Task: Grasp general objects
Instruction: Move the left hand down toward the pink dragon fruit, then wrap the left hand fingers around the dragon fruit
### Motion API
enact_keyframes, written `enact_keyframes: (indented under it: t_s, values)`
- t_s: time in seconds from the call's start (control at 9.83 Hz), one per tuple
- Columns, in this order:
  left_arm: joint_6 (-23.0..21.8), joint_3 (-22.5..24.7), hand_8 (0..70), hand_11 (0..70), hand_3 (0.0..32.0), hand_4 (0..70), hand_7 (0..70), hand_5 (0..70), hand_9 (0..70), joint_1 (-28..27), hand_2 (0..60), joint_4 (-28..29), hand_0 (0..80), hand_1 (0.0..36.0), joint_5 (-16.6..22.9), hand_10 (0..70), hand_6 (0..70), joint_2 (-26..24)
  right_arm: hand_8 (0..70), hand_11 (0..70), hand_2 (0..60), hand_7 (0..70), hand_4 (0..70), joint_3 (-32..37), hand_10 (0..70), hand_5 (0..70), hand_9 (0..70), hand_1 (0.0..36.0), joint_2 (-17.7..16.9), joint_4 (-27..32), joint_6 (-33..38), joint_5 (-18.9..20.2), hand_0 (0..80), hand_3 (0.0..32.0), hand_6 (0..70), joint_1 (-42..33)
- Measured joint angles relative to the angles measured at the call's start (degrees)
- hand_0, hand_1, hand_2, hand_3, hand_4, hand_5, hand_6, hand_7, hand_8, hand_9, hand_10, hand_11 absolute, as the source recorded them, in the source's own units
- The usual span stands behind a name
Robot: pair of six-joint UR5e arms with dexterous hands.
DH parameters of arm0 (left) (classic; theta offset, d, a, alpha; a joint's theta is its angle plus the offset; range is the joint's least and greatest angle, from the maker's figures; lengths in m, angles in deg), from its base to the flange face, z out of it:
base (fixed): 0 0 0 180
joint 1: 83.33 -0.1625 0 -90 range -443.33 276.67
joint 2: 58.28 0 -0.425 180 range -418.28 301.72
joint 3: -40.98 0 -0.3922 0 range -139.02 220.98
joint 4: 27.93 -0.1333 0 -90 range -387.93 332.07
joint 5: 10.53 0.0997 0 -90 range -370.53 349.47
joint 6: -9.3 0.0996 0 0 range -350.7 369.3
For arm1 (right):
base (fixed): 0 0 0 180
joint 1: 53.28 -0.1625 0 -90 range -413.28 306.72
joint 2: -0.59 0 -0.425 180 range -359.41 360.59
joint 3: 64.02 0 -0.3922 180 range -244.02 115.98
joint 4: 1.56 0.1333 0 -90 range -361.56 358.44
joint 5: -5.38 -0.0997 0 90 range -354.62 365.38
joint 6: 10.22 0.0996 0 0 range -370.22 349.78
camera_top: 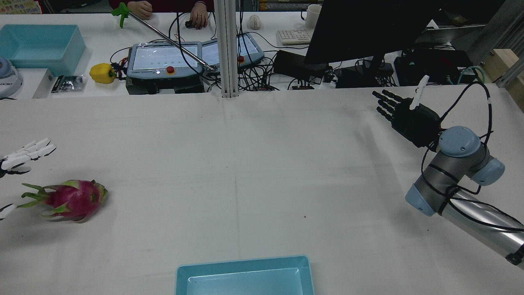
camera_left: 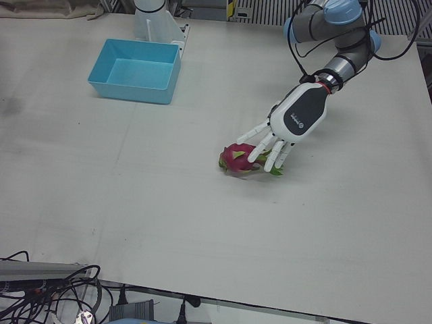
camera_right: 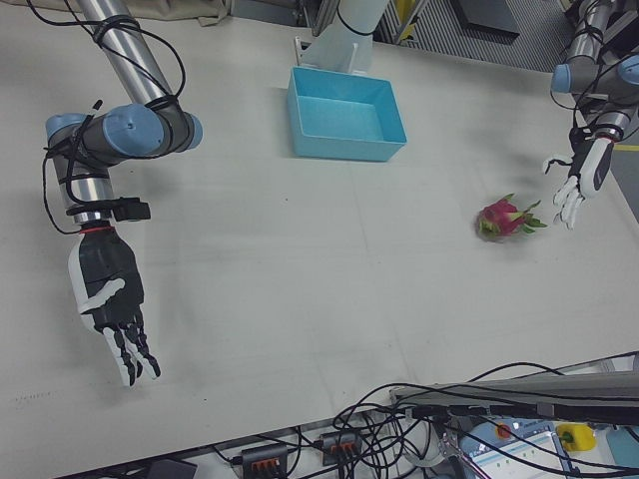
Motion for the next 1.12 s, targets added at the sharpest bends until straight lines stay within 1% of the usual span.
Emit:
enact_keyframes:
  t_s: [0.1, 0.2, 0.31, 0.41, 0.51, 0.61, 0.71, 0.81, 1.02, 1.12]
  values:
    - [1.0, 0.0, 0.0, 0.0, 32.0, 0.0, 0.0, 0.0, 0.0, -2.0, 60.0, -1.9, 21.8, 29.1, -0.5, 0.0, 0.0, -1.3, 0.0, 0.0, 0.0, 0.0, 0.0, 0.0, 0.0, 0.0, 0.0, 0.0, 0.0, 0.0, 0.0, 0.0, 0.0, 0.0, 0.0, 0.0]
    - [2.2, 0.0, 0.0, 0.0, 32.0, 0.0, 0.0, 0.0, 0.0, -3.1, 60.0, -3.4, 1.0, 26.3, -1.0, 0.0, 0.0, -2.1, 0.0, 0.0, 0.0, 0.0, 0.0, 0.0, 0.0, 0.0, 0.0, 0.0, 0.0, 0.0, 0.0, 0.0, 0.0, 0.0, 0.0, 0.0]
    - [3.2, 0.2, 0.0, 0.0, 32.0, 0.0, 0.0, 0.0, 0.0, -3.6, 60.0, -4.5, 14.0, 30.5, -1.4, 0.0, 0.0, -2.4, 0.0, 0.0, 0.0, 0.0, 0.0, 0.0, 0.0, 0.0, 0.0, 0.0, 0.0, 0.0, 0.0, 0.0, 0.0, 0.0, 0.0, 0.0]
    - [4.1, 0.5, 0.0, 0.0, 32.0, 0.0, 0.0, 0.0, 0.0, -3.7, 60.0, -5.1, 13.0, 30.3, -2.4, 0.0, 0.0, -2.6, 0.0, 0.0, 0.0, 0.0, 0.0, 0.0, 0.0, 0.0, 0.0, 0.0, 0.0, 0.0, 0.0, 0.0, 0.0, 0.0, 0.0, 0.0]
    - [5.1, 0.8, 0.0, 0.0, 32.0, 0.0, 0.0, 0.0, 0.0, -3.9, 60.0, -5.3, 5.7, 24.4, -3.9, 0.0, 0.0, -2.6, 0.0, 0.0, 0.0, 0.0, 0.0, 0.0, 0.0, 0.0, 0.0, 0.0, 0.0, 0.0, 0.0, 0.0, 0.0, 0.0, 0.0, 0.0]
    - [6.2, 0.7, 0.0, 0.1, 32.0, 0.0, 0.0, 0.0, 0.0, -4.0, 60.0, -5.2, 25.4, 30.4, -5.2, 0.0, 0.0, -2.6, 0.0, 0.0, 0.0, 0.0, 0.0, 0.0, 0.0, 0.0, 0.0, 0.0, 0.0, 0.0, 0.0, 0.0, 0.0, 0.0, 0.0, 0.0]
    - [7.0, 0.2, 0.0, 5.9, 32.0, 0.0, 0.0, 0.0, 0.0, -4.5, 60.0, -5.0, 80.0, 36.0, -6.0, 0.5, 0.0, -2.6, 0.0, 0.0, 0.0, 0.0, 0.0, 0.0, 0.0, 0.0, 0.0, 0.0, 0.0, 0.0, 0.0, 0.0, 0.0, 0.0, 0.0, 0.0]
    - [7.5, -0.6, 0.0, 6.6, 32.0, 0.0, 0.0, 0.0, 0.0, -5.6, 60.0, -4.9, 80.0, 36.0, -6.4, 1.0, 0.0, -2.7, 0.0, 0.0, 0.0, 0.0, 0.0, 0.0, 0.0, 0.0, 0.0, 0.0, 0.0, 0.0, 0.0, 0.0, 0.0, 0.0, 0.0, 0.0]
    - [7.8, -2.3, 0.0, 0.0, 32.0, 0.0, 0.0, 0.0, 0.0, -8.6, 60.0, -5.1, 49.3, 36.0, -8.3, 0.0, 0.0, -3.3, 0.0, 0.0, 0.0, 0.0, 0.0, 0.0, 0.0, 0.0, 0.0, 0.0, 0.0, 0.0, 0.0, 0.0, 0.0, 0.0, 0.0, 0.0]
    - [7.8, -3.5, 0.0, 0.3, 32.0, 0.0, 0.0, 0.0, 0.0, -9.6, 60.0, -5.3, 48.2, 36.0, -9.0, 0.0, 0.0, -4.1, 0.0, 0.0, 0.0, 0.0, 0.0, 0.0, 0.0, 0.0, 0.0, 0.0, 0.0, 0.0, 0.0, 0.0, 0.0, 0.0, 0.0, 0.0]
